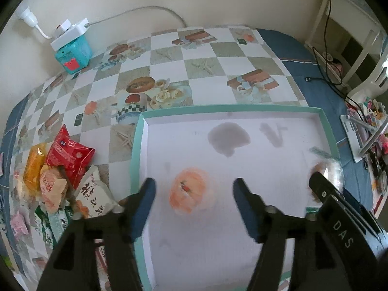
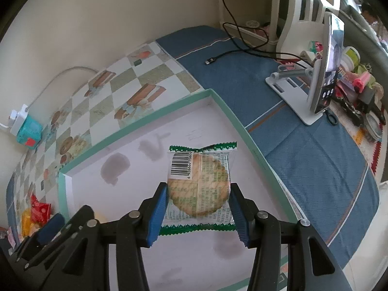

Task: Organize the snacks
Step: 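Carry both snacks over the white tray and open both tools to drop them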

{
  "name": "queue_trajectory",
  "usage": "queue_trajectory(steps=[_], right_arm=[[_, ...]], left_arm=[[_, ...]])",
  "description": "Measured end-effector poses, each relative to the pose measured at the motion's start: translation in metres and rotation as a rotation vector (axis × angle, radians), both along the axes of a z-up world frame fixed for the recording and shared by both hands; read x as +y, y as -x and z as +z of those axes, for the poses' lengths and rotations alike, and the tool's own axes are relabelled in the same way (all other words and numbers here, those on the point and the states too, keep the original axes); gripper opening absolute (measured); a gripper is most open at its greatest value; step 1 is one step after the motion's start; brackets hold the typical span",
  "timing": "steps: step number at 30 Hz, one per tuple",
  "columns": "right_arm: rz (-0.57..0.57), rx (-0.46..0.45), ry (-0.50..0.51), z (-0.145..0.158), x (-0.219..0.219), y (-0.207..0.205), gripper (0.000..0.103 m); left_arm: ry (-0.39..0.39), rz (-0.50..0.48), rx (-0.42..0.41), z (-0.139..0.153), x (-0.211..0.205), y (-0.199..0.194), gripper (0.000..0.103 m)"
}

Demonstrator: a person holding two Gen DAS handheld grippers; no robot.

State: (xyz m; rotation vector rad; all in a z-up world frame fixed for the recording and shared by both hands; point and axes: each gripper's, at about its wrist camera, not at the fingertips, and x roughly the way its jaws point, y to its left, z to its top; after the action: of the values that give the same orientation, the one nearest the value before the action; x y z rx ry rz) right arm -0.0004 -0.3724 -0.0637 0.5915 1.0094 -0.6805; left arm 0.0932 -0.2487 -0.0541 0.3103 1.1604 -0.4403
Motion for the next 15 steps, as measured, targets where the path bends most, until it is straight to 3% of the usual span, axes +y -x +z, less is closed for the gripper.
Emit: queue_trajectory(steps=[2, 5, 7, 11, 15], right_arm=[[0.008, -0.005, 0.006, 0.002, 0.000, 0.001, 0.066], [0.026, 0.000, 0.013, 0.005, 0.004, 0.000, 0.068], [0.042, -0.004, 0.003, 0.004, 0.005, -0.001, 0.077], [0.082, -0.011, 0.010, 0.008, 0.013, -0.005, 0.079], [0.100, -0.031, 0.024, 0.015, 0.019, -0.006, 0.098]], left_arm=[[-0.001, 0.005, -0.010, 0.004, 0.004, 0.001, 0.073], [0.019, 0.042, -0.008, 0.009, 0.016, -0.002, 0.086], [0.043, 0.078, 0.008, 0.010, 0.028, -0.005, 0.086], [0.097, 0.178, 0.040, 0.010, 0.060, -0.014, 0.094], [0.148, 0.273, 0.062, 0.012, 0.094, -0.022, 0.095]])
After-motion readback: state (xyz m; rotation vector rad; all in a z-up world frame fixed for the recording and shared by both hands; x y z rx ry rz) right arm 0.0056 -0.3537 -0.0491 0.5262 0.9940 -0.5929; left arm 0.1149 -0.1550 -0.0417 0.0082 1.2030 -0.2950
